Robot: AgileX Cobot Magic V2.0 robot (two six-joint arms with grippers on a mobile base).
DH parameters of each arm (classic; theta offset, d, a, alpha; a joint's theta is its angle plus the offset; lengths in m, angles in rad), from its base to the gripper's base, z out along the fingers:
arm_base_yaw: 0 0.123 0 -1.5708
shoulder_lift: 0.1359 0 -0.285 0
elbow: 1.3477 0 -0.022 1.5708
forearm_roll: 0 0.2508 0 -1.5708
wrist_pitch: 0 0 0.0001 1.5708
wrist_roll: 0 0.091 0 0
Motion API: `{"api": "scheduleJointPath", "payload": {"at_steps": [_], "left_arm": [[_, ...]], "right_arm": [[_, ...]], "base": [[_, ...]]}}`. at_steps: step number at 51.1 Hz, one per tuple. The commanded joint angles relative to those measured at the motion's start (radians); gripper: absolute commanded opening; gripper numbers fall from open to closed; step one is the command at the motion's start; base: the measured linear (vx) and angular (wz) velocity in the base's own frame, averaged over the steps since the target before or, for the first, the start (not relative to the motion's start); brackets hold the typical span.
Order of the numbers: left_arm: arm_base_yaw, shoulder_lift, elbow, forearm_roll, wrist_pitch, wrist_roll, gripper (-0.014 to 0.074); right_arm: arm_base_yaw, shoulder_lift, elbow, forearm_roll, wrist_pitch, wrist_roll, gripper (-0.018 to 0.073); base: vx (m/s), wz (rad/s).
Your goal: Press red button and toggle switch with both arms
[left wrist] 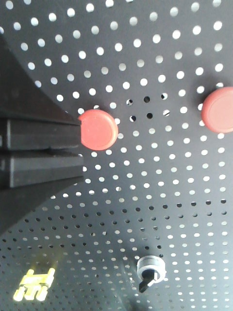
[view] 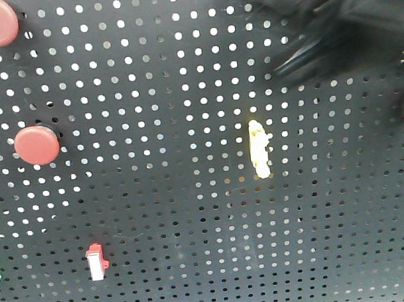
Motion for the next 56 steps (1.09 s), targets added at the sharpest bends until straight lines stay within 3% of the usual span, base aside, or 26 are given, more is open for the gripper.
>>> {"api": "scheduleJointPath", "payload": {"at_steps": [1, 14, 42, 48, 56], "left_arm": [[-0.005, 0.001, -0.032, -0.014, -0.054, -0.002, 0.0002], [-0.005, 0.001, -0.032, -0.013, 0.045, -0.005, 0.0002], [0.003, -0.007, -0.013, 0.001, 0.05, -0.003, 0.0002], [0.087, -0.062, 0.092, 0.014, 0.011, -0.003, 0.0002], [0.256, -0.202, 0.393, 0.014, -0.167, -0.003, 0.0002]], "right_arm": [[0.013, -0.063, 0.02, -0.01, -0.098, -0.003, -0.0003], [0.009, -0.101, 0.069, -0.01, -0.096, -0.003, -0.0003], [0.009, -0.101, 0.07, -0.01, -0.082, -0.003, -0.0003], [0.009, -0.101, 0.07, -0.01, -0.082, -0.003, -0.0003], [0.009, -0.101, 0.07, -0.01, -0.082, -0.003, -0.0003]], "base": [[0.0, 0.0], [0.0, 0.0], [0.0, 0.0], [0.0, 0.0], [0.0, 0.0]]}}
